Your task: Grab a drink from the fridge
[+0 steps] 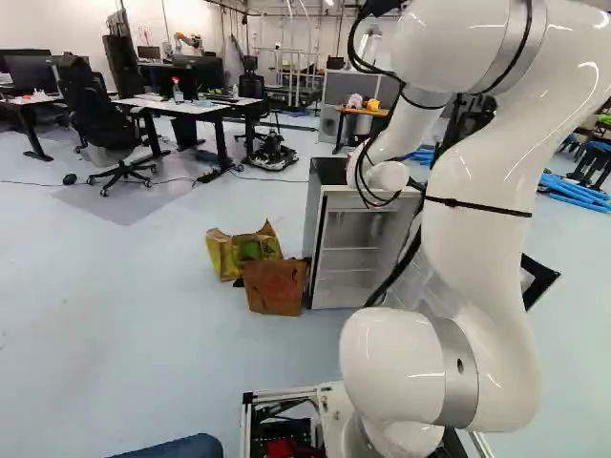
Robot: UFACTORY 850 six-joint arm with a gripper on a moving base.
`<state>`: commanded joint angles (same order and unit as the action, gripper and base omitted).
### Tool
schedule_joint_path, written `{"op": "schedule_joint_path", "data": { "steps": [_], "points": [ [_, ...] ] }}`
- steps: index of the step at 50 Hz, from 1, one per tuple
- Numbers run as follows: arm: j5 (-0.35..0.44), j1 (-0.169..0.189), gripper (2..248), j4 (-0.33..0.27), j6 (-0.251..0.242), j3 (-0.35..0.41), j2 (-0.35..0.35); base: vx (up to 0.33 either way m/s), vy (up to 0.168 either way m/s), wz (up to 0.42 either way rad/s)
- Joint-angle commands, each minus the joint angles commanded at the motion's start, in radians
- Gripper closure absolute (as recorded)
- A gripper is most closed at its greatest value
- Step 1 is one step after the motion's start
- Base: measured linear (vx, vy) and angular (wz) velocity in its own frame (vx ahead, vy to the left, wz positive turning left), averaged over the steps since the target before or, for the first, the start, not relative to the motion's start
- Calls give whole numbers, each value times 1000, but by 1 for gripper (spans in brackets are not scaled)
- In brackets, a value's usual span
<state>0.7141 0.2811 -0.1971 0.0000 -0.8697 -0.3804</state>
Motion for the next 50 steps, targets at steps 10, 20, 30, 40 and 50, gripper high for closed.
{"op": "schedule_joint_path", "data": {
  "steps": [10,20,30,40,50],
  "points": [
    [0,11,3,0,0,53,44,0,0,0],
    [0,29,3,0,0,103,100,0,0,0],
    [0,51,3,0,0,147,159,0,0,0],
    [-10,77,3,0,0,181,211,0,0,0],
    [-47,108,3,0,0,207,257,0,0,0]
  ]
}}
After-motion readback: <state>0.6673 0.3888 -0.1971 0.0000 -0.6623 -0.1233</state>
